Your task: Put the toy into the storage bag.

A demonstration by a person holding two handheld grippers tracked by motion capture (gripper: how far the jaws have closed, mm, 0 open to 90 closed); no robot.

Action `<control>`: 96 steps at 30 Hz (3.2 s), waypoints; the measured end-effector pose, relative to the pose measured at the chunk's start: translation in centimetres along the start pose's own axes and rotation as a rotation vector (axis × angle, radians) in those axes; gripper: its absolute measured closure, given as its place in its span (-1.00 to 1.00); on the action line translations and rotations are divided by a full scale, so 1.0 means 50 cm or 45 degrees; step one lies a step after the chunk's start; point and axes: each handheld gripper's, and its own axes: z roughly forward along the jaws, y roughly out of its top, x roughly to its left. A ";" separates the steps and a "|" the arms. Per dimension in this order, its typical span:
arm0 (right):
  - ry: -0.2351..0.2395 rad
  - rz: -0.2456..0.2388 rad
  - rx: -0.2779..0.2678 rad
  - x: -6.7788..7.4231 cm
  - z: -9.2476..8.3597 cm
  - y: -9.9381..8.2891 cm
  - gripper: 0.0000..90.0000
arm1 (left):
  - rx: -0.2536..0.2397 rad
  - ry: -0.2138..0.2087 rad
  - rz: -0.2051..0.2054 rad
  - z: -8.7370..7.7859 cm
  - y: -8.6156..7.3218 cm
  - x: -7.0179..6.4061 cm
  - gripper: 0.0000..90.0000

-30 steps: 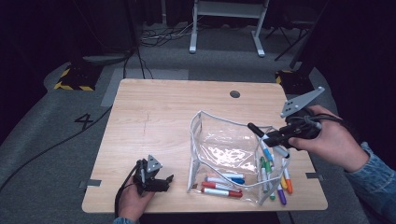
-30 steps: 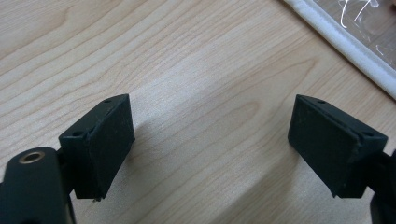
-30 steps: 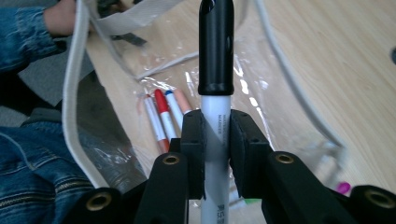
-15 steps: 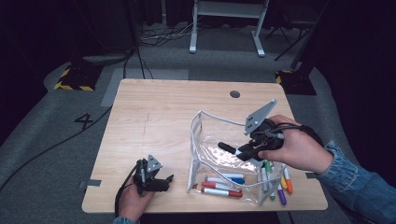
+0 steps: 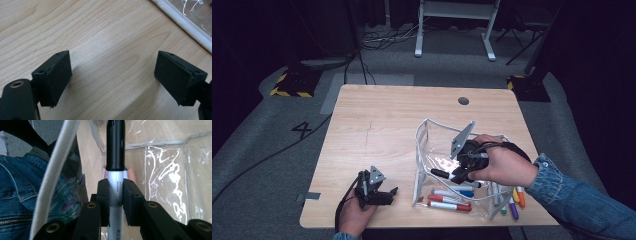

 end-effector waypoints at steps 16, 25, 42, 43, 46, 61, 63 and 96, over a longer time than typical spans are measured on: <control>0.069 0.002 0.189 -0.018 0.113 0.013 0.71 | 0.000 0.000 0.000 0.000 0.000 0.000 -0.67; 0.089 -0.006 0.263 -0.036 0.152 0.009 0.70 | 0.003 0.000 0.000 0.000 0.000 0.000 -0.67; -0.055 0.111 0.027 -0.055 0.091 -0.015 -0.16 | 0.002 -0.001 -0.001 0.000 0.000 0.000 -0.67; -0.066 0.125 -0.005 -0.055 0.078 -0.019 -0.16 | 0.002 -0.001 -0.001 0.000 0.000 0.000 -0.67; -0.111 0.150 -0.092 -0.055 0.038 -0.031 -0.20 | 0.001 -0.001 -0.001 0.000 0.000 0.000 -0.67; -0.288 0.340 -0.374 -0.058 -0.135 -0.173 -0.08 | 0.004 -0.001 0.003 0.000 0.000 0.001 -0.67; -0.306 0.379 -0.403 -0.057 -0.151 -0.197 -0.08 | 0.004 -0.001 0.003 0.000 0.000 0.001 -0.67; -0.380 0.735 -0.735 -0.068 -0.168 -0.446 -0.01 | 0.006 -0.008 0.013 0.000 0.000 0.002 -0.67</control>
